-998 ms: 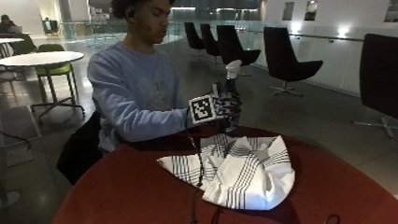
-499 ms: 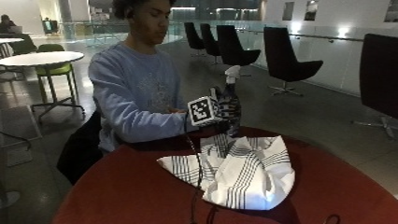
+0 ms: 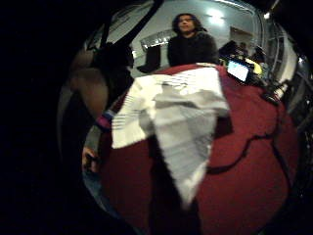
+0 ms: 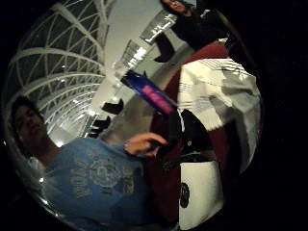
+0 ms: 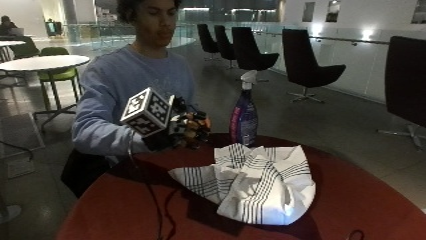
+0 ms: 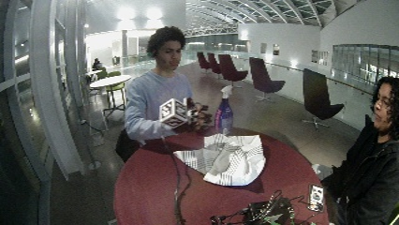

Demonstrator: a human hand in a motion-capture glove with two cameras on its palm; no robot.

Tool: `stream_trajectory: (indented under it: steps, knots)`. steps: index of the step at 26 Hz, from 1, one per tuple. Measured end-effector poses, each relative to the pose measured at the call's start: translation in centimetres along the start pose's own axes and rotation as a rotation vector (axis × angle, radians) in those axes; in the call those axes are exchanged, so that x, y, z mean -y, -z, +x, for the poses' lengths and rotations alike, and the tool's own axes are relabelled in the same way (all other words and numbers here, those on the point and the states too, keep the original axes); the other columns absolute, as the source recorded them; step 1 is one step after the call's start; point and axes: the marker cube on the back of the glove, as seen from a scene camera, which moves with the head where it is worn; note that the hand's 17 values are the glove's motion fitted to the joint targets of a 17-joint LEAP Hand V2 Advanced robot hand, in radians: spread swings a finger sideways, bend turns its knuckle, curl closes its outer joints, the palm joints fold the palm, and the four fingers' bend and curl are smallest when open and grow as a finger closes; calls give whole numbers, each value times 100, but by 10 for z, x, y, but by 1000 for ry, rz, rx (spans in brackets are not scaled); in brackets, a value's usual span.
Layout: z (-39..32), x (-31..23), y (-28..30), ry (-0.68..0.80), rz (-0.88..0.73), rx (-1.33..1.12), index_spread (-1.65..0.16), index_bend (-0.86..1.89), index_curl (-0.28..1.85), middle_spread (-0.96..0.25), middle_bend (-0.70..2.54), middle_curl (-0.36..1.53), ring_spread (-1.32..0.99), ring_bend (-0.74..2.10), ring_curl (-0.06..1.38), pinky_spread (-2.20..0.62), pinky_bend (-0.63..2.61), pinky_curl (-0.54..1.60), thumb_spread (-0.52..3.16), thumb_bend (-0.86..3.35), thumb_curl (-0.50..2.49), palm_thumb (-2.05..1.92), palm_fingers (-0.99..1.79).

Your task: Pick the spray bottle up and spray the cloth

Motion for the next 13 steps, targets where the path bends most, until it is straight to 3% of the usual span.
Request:
stream_trajectory:
  steps: [7, 13]
  knots:
    - [91, -37, 67, -131, 6, -231, -31, 6, 13, -5, 38, 45, 0, 54, 37, 21, 35, 35, 103, -3, 50, 78, 73]
    - [116, -46, 85, -160, 12, -276, -31, 6, 13, -5, 41, 45, -1, 56, 38, 21, 33, 35, 106, -2, 48, 77, 74]
